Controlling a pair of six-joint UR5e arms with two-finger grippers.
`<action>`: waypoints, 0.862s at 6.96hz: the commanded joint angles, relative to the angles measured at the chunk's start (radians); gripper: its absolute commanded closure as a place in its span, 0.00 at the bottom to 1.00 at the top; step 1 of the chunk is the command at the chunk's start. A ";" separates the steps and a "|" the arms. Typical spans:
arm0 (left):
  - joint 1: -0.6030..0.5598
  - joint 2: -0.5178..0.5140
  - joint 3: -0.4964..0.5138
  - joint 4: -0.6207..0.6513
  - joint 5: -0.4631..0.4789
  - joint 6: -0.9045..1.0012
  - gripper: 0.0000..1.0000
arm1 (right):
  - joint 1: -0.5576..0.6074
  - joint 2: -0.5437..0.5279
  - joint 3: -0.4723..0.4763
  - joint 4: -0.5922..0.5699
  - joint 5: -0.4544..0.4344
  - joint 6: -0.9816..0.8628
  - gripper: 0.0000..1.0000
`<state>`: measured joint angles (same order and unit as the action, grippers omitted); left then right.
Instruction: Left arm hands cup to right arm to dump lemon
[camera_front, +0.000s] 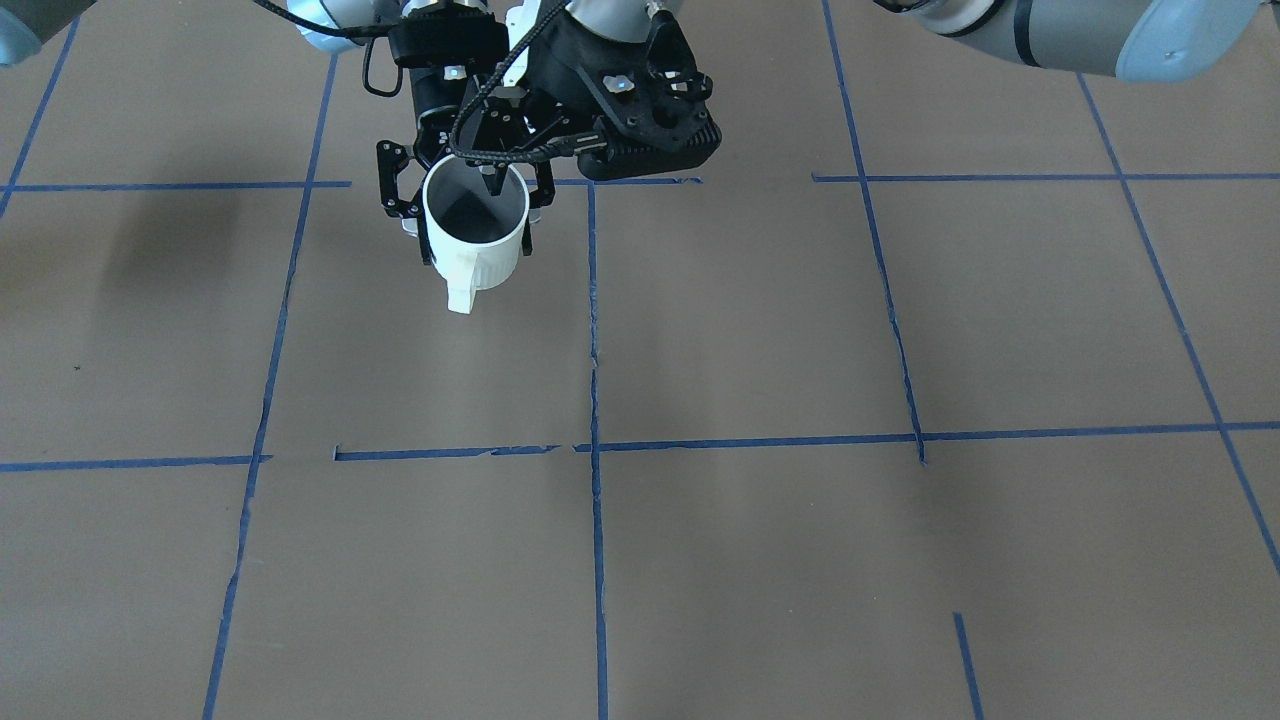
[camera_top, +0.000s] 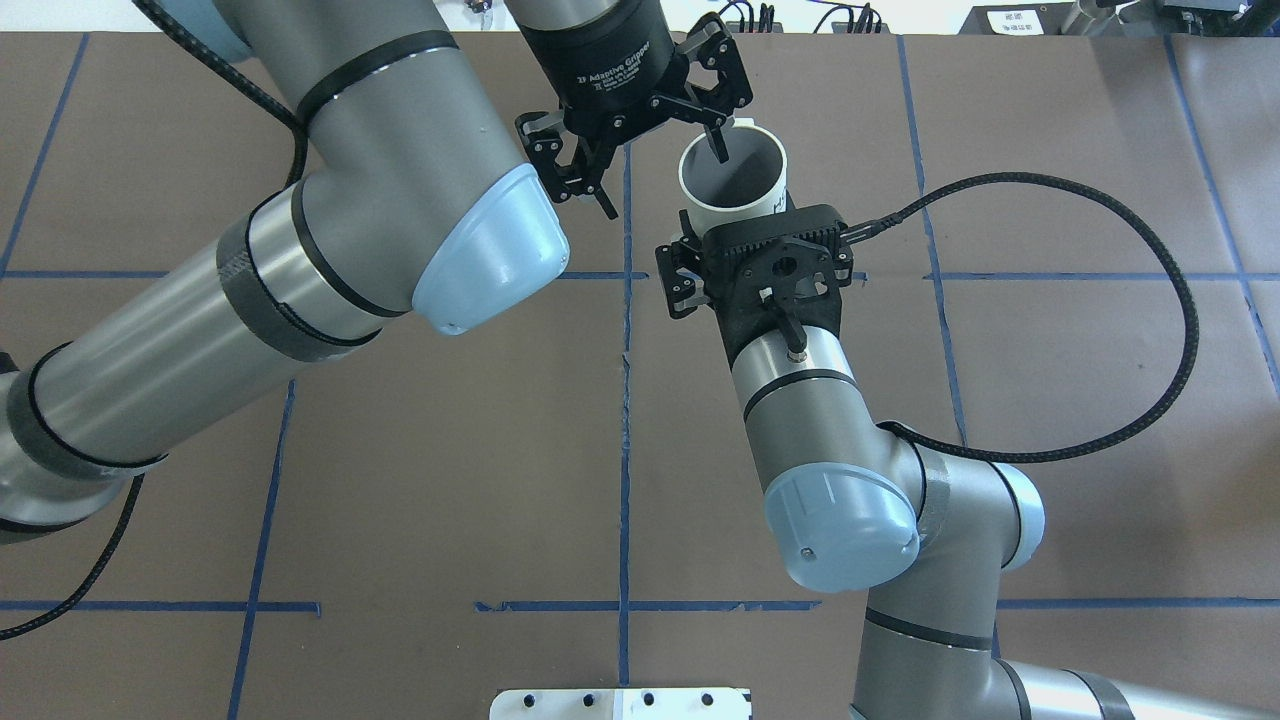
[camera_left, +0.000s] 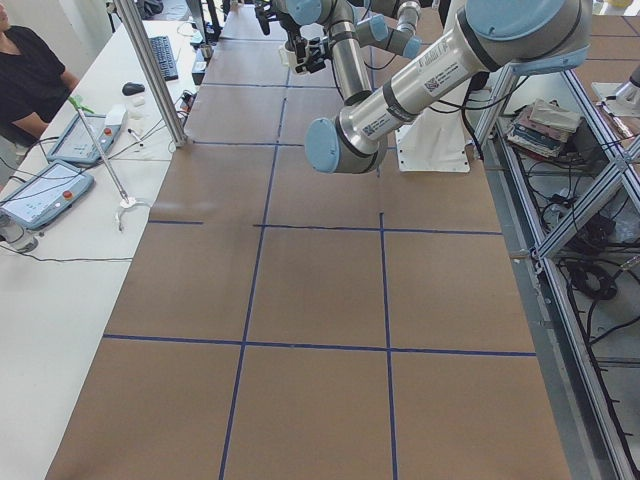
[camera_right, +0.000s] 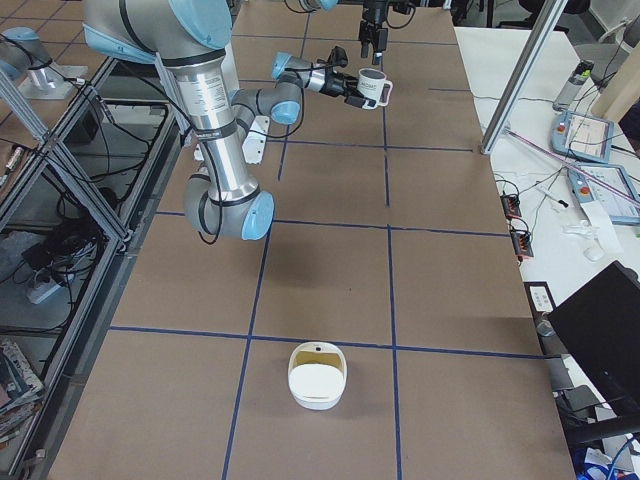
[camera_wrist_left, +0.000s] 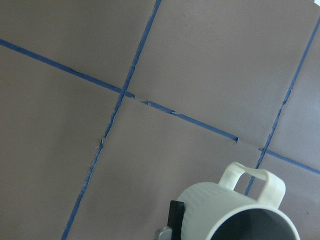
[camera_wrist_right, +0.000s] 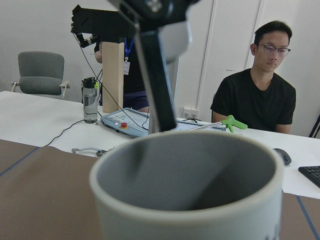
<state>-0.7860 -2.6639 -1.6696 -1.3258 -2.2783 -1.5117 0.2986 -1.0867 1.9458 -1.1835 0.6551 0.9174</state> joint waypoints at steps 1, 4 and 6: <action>0.013 0.001 0.002 -0.001 0.003 -0.001 0.08 | -0.021 0.002 0.005 0.005 -0.026 -0.012 0.57; 0.017 0.006 0.001 0.000 0.006 -0.001 0.29 | -0.029 0.005 0.010 0.005 -0.032 -0.026 0.53; 0.017 0.007 -0.002 0.000 0.005 -0.001 0.93 | -0.029 0.025 0.009 0.007 -0.032 -0.069 0.45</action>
<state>-0.7691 -2.6580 -1.6701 -1.3255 -2.2729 -1.5124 0.2703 -1.0693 1.9548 -1.1771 0.6229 0.8685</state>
